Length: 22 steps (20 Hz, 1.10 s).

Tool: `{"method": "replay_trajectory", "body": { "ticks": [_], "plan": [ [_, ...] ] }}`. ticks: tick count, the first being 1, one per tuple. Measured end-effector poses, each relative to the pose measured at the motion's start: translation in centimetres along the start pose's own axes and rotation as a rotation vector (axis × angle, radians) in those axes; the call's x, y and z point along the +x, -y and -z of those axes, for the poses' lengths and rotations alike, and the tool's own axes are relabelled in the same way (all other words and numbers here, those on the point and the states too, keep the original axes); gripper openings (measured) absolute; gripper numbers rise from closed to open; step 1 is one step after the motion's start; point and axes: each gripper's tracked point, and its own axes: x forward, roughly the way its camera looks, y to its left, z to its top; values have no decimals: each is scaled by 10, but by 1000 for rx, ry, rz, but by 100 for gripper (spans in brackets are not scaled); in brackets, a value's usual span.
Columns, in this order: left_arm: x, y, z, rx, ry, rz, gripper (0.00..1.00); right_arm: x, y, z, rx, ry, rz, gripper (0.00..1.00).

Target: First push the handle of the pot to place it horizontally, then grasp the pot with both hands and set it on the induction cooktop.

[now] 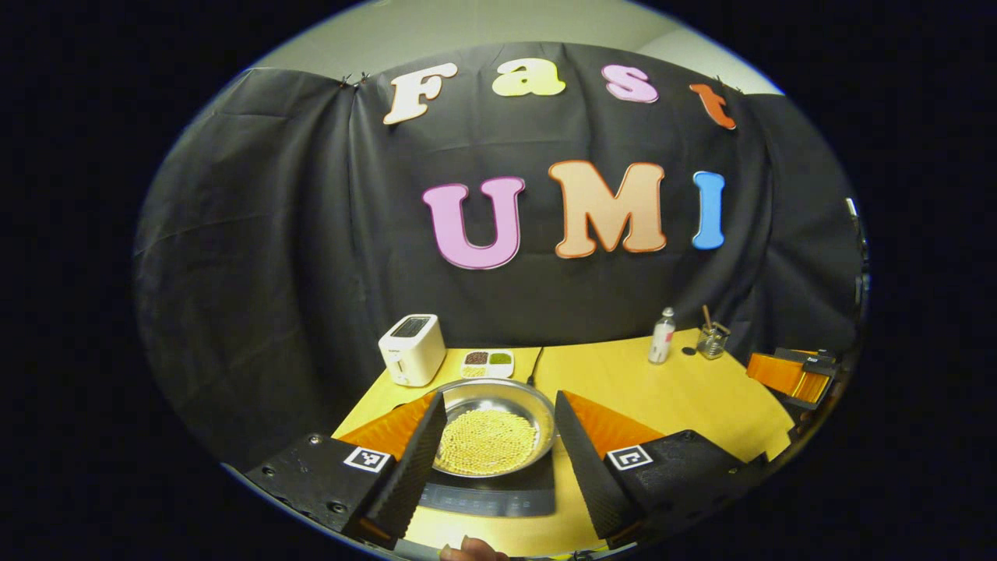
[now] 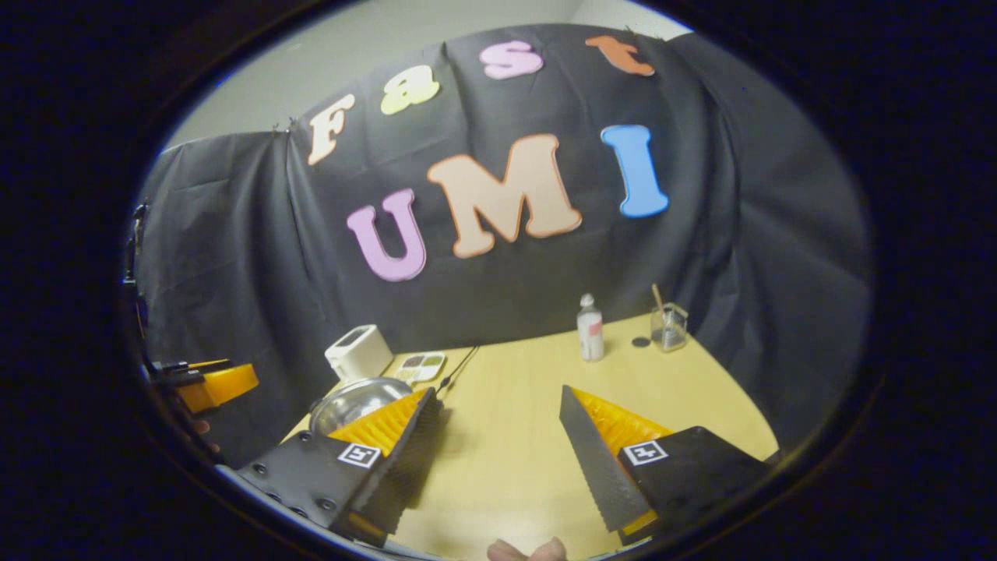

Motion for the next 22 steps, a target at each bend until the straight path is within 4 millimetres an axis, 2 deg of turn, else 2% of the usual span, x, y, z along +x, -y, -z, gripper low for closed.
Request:
{"method": "replay_trajectory", "body": {
  "ticks": [1,4,6,8,10,14,16,18,19,21,22],
  "plan": [
    [-10,10,-12,0,34,15,86,-10,3,-17,17,51,5,93],
    [-35,39,-40,-2,103,56,86,-43,4,-43,22,103,-4,93],
    [-49,57,-62,-9,162,98,85,-60,0,-73,19,155,-12,93],
    [-60,67,-80,-21,205,135,85,-80,-8,-102,19,220,-15,93],
    [-69,71,-93,-49,235,171,85,-99,-9,-121,-44,279,9,92],
    [-83,42,-94,-83,230,133,85,-125,-33,-121,-176,273,15,93],
    [-91,35,-82,-108,216,134,84,-129,-40,-127,-192,275,25,93],
    [-95,26,-72,-134,206,132,84,-137,-52,-118,-186,262,18,93],
    [-98,22,-67,-149,201,127,93,-140,-50,-117,-202,261,24,93],
    [-101,15,-63,-177,199,122,84,-146,-51,-112,-211,254,29,93],
    [-103,11,-59,-178,187,111,89,-148,-54,-108,-200,244,24,93]
  ]
}}
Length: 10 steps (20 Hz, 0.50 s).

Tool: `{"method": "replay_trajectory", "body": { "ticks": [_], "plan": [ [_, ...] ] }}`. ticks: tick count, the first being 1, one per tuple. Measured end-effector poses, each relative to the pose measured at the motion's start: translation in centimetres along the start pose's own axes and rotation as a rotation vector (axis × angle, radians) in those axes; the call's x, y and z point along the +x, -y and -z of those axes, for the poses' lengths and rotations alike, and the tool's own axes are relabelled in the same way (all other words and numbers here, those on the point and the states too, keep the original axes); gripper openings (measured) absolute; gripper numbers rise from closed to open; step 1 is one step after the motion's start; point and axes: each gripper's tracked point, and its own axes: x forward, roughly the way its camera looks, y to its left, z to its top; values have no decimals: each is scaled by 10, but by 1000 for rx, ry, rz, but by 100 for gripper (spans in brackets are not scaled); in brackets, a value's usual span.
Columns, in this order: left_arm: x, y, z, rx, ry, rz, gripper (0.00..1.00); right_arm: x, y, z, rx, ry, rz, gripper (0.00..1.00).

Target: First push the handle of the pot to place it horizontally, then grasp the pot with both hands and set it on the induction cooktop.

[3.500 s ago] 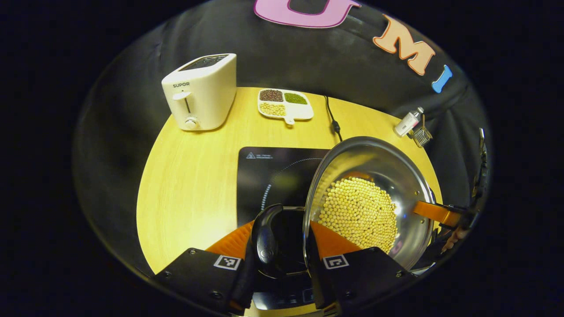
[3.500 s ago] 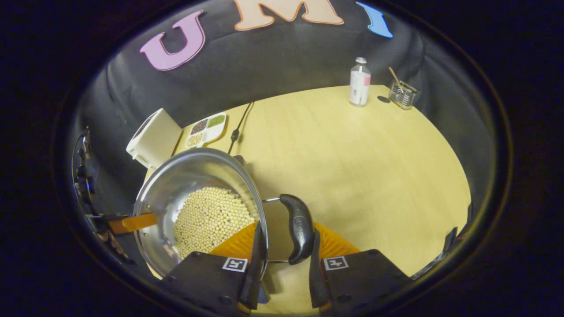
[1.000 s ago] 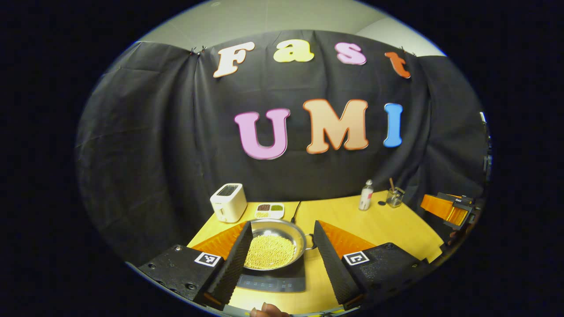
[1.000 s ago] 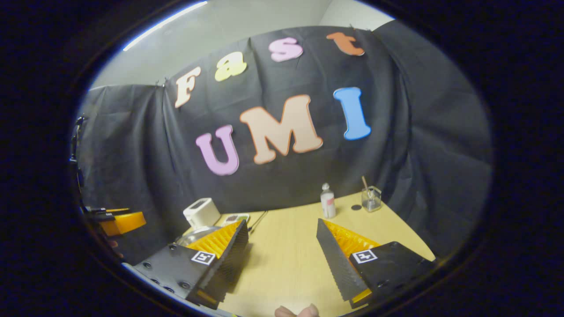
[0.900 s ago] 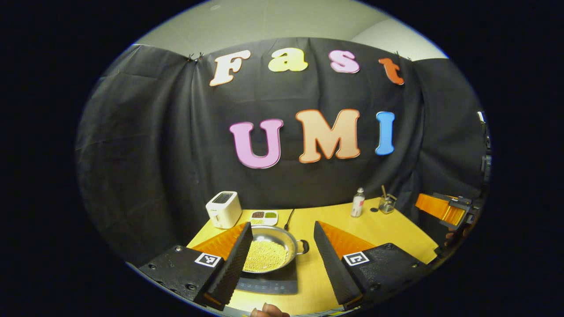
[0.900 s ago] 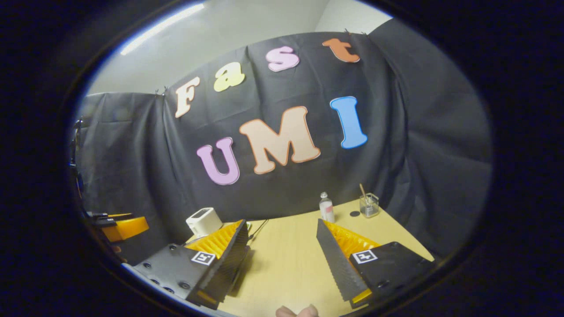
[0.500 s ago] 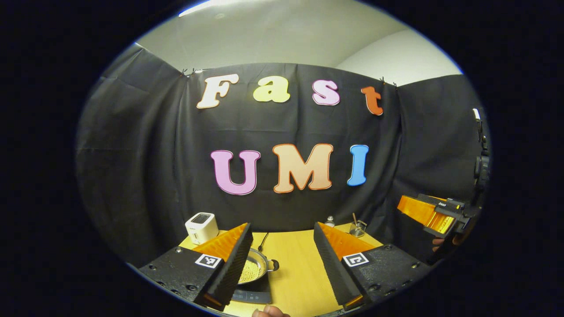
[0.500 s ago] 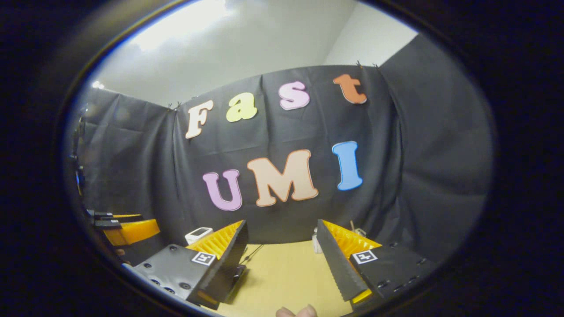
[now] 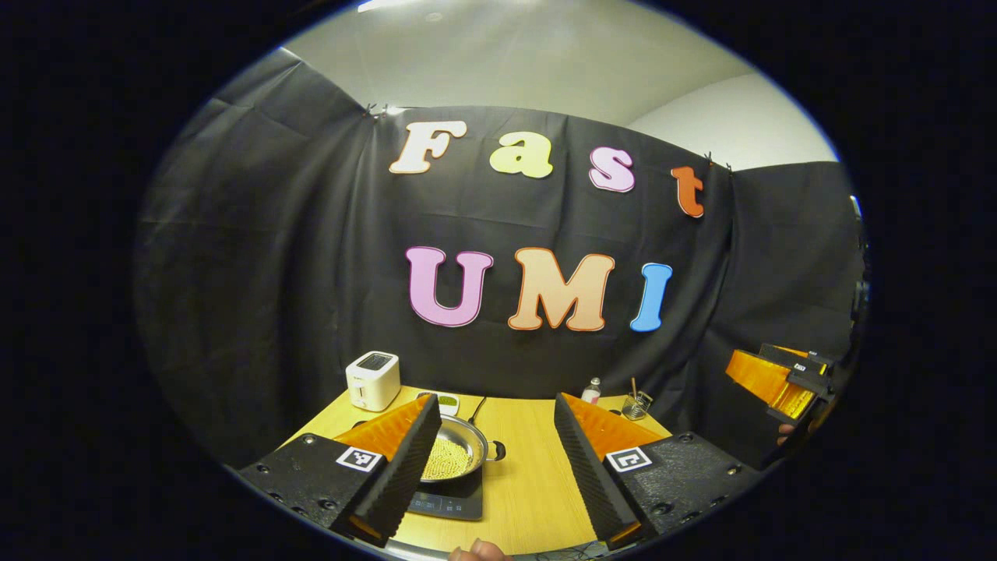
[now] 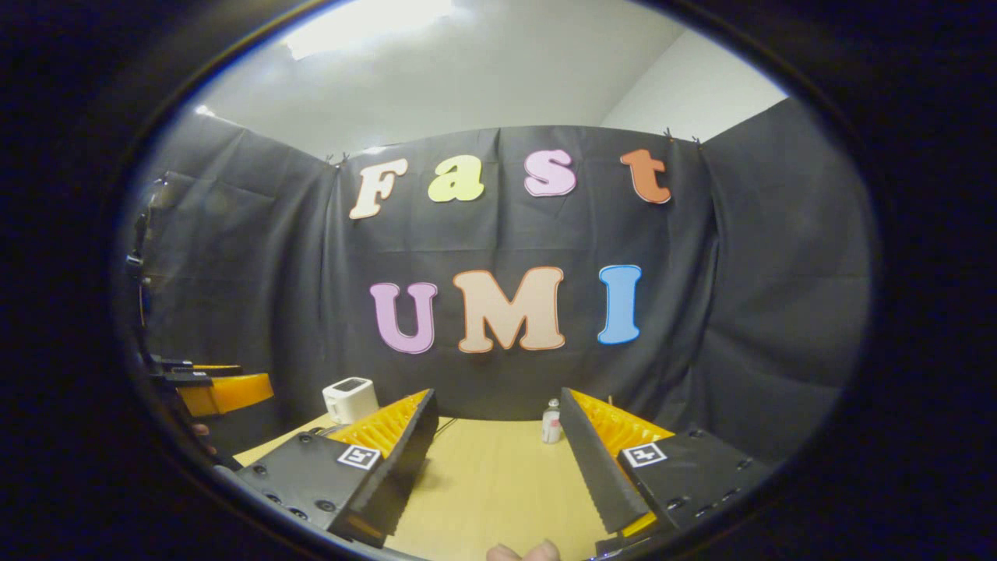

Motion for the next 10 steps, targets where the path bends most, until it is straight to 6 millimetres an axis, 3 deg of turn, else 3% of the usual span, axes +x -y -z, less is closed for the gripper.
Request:
{"method": "replay_trajectory", "body": {
  "ticks": [3,4,6,7,9,10],
  "plan": [
    [-7,-10,-9,42,15,-20,84,-3,-3,-1,33,-11,-3,93],
    [-9,-11,-9,62,16,-25,89,-4,-2,-2,29,-9,-2,93],
    [-11,-8,-7,83,14,-21,89,-7,0,0,22,-15,0,93],
    [-11,-3,-8,81,14,-13,84,-8,0,2,26,-20,1,93],
    [-15,5,-5,73,6,1,89,-11,4,3,39,-27,7,93],
    [-15,6,-3,74,4,4,84,-13,6,4,43,-32,10,93]
  ]
}}
